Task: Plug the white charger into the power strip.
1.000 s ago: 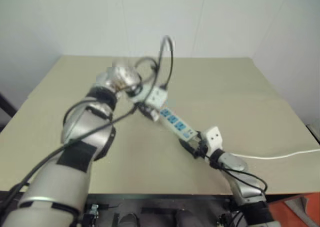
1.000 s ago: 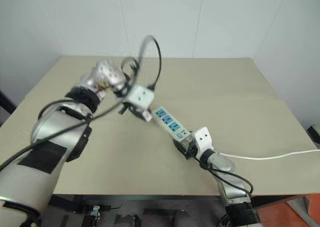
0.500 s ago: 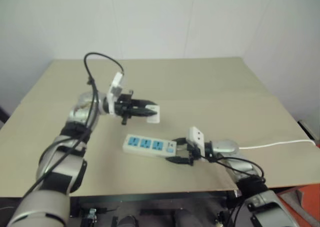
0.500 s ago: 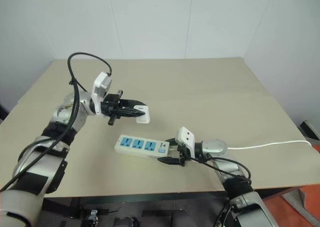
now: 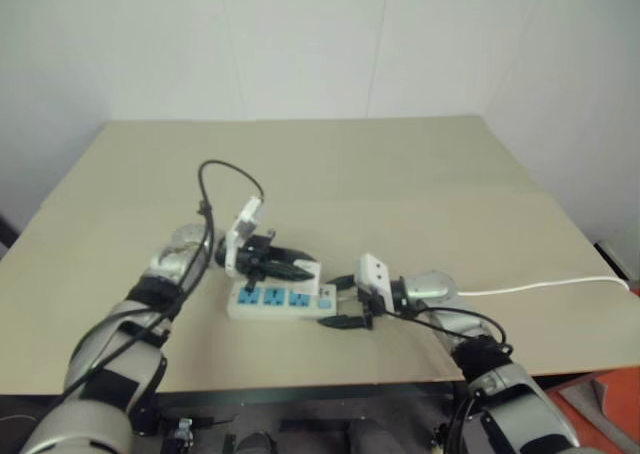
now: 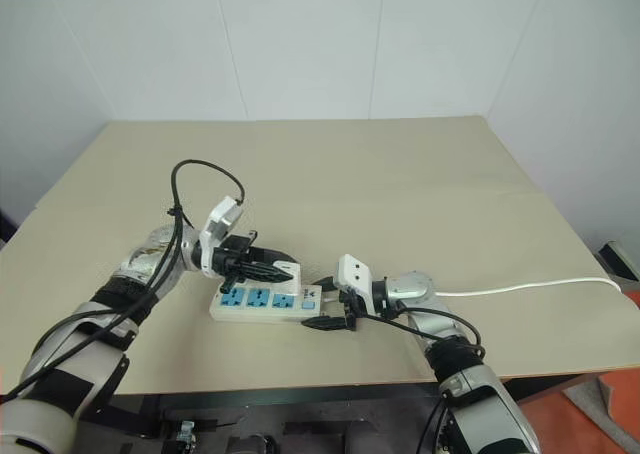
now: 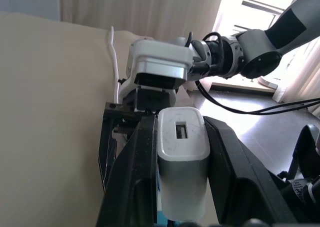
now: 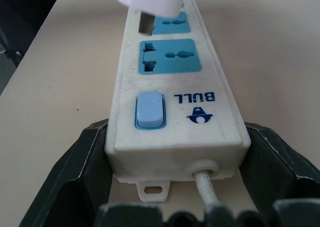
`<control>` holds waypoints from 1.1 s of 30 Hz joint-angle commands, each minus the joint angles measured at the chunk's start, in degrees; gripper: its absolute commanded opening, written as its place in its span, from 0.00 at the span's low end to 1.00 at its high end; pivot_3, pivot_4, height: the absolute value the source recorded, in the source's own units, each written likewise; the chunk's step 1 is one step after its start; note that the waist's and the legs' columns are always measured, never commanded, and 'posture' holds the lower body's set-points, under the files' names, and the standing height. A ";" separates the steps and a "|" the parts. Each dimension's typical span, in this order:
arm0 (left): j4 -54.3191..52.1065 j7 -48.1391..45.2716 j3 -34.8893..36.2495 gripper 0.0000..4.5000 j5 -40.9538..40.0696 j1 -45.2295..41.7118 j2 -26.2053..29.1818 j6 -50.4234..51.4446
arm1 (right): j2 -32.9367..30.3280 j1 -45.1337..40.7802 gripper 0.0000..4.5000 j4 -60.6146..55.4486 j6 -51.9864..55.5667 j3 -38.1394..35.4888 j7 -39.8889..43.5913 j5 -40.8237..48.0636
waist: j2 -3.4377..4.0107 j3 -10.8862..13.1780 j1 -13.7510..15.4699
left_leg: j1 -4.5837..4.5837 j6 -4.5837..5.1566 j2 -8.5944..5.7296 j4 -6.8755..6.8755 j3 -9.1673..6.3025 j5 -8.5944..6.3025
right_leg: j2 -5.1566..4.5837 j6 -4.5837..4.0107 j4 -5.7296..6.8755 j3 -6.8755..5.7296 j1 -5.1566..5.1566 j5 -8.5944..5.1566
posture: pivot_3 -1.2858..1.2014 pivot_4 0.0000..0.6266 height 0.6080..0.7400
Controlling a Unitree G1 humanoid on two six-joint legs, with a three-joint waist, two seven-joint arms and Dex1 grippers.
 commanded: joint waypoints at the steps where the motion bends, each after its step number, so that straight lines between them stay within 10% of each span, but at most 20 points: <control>1: 1.09 -0.23 -1.10 0.22 1.97 -2.26 0.81 -2.93 | 0.25 0.90 0.76 2.06 0.59 1.38 -0.94 -2.57 | 0.00 0.00 0.00 | 0.00 0.00 0.00 0.00 0.00 0.00 | 0.00 0.00 0.00 0.00 0.00 0.00 | 0.52 0.24 1.00; 33: 1.35 -0.23 0.10 0.22 5.53 1.78 0.78 -4.04 | 1.14 0.32 0.76 6.30 -3.29 1.88 -3.12 -4.22 | -0.06 -0.28 -0.12 | 0.20 0.00 0.02 -0.03 0.02 0.00 | 0.05 0.00 0.00 0.09 0.14 -0.01 | 0.52 0.24 1.00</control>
